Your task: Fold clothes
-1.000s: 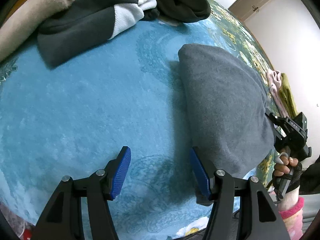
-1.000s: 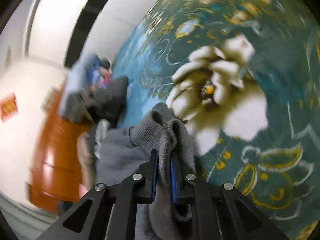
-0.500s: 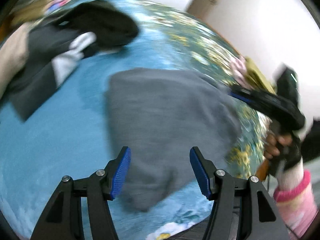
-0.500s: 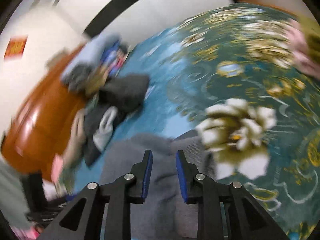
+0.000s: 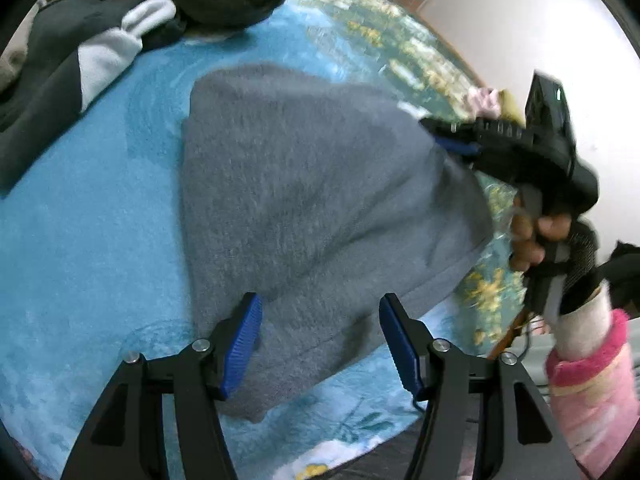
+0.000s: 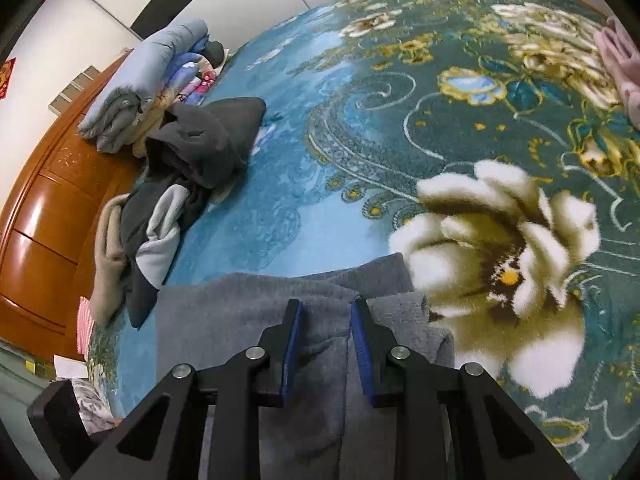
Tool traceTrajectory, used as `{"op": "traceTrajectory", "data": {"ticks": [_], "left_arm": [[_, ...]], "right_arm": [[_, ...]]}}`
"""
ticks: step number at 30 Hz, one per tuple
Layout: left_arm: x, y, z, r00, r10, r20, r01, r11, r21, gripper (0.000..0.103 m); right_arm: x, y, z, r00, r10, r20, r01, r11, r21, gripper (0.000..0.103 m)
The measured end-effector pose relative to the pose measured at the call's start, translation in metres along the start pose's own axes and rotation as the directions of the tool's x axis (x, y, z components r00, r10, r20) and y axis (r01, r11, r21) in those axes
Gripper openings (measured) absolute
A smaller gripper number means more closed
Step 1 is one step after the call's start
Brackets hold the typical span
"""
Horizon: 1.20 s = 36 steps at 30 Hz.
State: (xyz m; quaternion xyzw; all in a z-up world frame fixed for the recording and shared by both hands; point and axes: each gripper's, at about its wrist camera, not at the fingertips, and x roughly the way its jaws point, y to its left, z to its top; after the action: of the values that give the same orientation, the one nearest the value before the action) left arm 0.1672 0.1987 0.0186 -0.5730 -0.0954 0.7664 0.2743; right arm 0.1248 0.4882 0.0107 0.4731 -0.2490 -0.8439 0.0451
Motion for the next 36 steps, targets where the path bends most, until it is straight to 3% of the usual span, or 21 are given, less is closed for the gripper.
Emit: {"op": "traceTrajectory", "data": {"ticks": [3,7,11,14,18,26,27,29,31,33,36], "left_arm": [[-0.020,0.003,0.013,0.997,-0.031,0.072,0.032,0.999,-0.015,0.062],[-0.029,0.007,0.042,0.991,-0.016,0.130,0.020,0.999,-0.032,0.062],[-0.018,0.010,0.064,0.989,-0.016,0.150,0.024,0.999,-0.049,0.062],[-0.002,0.017,0.069,0.991,-0.007,0.130,0.016,0.998,-0.063,0.062],[0.034,0.030,0.064,0.999,0.037,0.037,-0.033,0.993,-0.112,0.062],[0.008,0.035,0.055,0.995,-0.008,0.098,0.016,0.997,-0.080,0.062],[0.006,0.039,0.052,0.995,-0.011,0.096,0.019,0.996,-0.084,0.063],[0.005,0.049,0.045,0.997,-0.014,0.082,0.022,0.995,-0.101,0.072],[0.012,0.062,0.036,0.998,-0.044,0.039,0.050,0.989,-0.141,0.072],[0.021,0.073,0.024,0.997,-0.081,0.001,0.080,0.980,-0.183,0.072],[0.020,0.079,0.011,0.990,-0.130,0.048,0.137,0.971,-0.194,0.078]], "right_arm": [[-0.027,0.008,-0.008,0.998,0.006,0.055,-0.005,1.000,-0.024,0.029],[-0.061,0.012,-0.026,0.991,0.041,0.129,-0.038,0.999,-0.029,0.035],[-0.074,0.017,-0.055,0.987,0.059,0.147,-0.054,0.998,-0.044,0.036],[-0.069,0.013,-0.076,0.991,0.024,0.134,-0.018,0.999,-0.044,0.037],[-0.039,-0.009,-0.096,0.999,-0.015,0.049,0.014,1.000,0.027,0.039],[-0.052,-0.012,-0.097,0.994,0.023,0.109,-0.029,0.998,0.059,0.039],[-0.059,-0.011,-0.097,0.991,0.031,0.131,-0.038,0.998,0.055,0.041],[-0.071,-0.018,-0.101,0.983,0.046,0.179,-0.060,0.995,0.074,0.055],[-0.074,-0.032,-0.107,0.980,0.045,0.192,-0.070,0.990,0.123,0.062],[-0.067,-0.049,-0.112,0.987,0.047,0.155,-0.076,0.979,0.190,0.062],[-0.054,-0.066,-0.123,0.987,0.105,0.124,-0.135,0.955,0.265,0.063]]}}
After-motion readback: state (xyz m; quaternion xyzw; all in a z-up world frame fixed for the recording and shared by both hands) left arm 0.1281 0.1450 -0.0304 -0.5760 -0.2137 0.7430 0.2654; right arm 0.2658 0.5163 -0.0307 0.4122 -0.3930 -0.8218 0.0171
